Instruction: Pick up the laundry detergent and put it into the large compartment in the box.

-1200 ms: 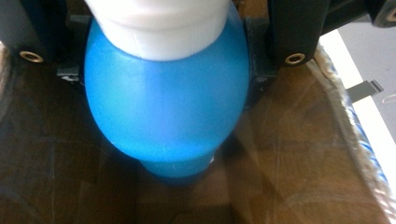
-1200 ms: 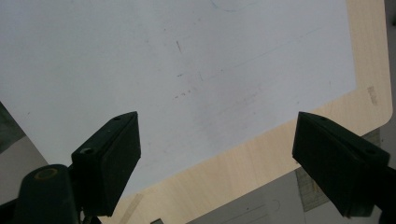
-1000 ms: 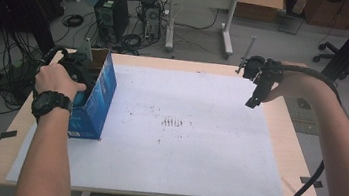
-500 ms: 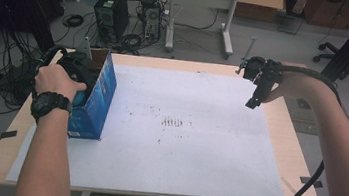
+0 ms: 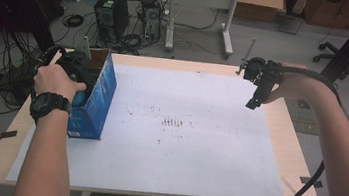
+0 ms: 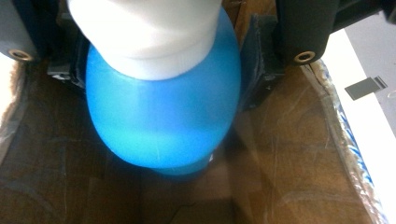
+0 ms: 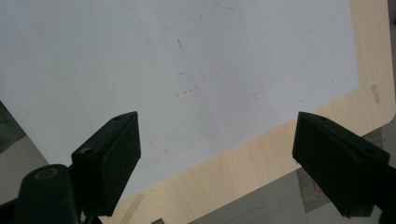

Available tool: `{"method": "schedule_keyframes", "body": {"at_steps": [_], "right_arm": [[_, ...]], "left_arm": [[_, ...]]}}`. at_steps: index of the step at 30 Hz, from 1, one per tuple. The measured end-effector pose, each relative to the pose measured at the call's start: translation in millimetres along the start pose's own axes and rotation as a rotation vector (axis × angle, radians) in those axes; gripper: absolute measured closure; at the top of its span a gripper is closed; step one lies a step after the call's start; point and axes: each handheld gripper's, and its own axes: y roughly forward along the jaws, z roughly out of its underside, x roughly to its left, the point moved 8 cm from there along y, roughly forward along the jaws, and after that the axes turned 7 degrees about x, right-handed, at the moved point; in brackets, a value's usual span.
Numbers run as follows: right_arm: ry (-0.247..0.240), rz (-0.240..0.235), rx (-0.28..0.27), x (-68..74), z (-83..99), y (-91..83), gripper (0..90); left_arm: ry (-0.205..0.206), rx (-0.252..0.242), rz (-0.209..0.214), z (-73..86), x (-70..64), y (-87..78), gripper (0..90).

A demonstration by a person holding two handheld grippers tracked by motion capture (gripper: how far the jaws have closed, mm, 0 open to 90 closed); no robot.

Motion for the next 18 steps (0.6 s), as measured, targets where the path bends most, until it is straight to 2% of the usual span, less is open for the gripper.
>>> {"method": "schedule_keyframes", "body": {"at_steps": [1,9,18], "right_arm": [[-0.001,0.000,-0.002,-0.3,0.5,0.1,15.2],[-0.003,0.000,-0.003,-0.3,0.4,-0.3,15.2],[-0.008,-0.001,0.004,-0.8,1.2,1.2,15.1]], "left_arm": [[0.001,0.001,0.002,0.0,-0.3,0.5,29.2],[-0.003,-0.002,-0.005,0.4,-0.6,1.1,25.5],[-0.008,-0.026,0.006,1.1,-0.4,-3.3,24.8]]}}
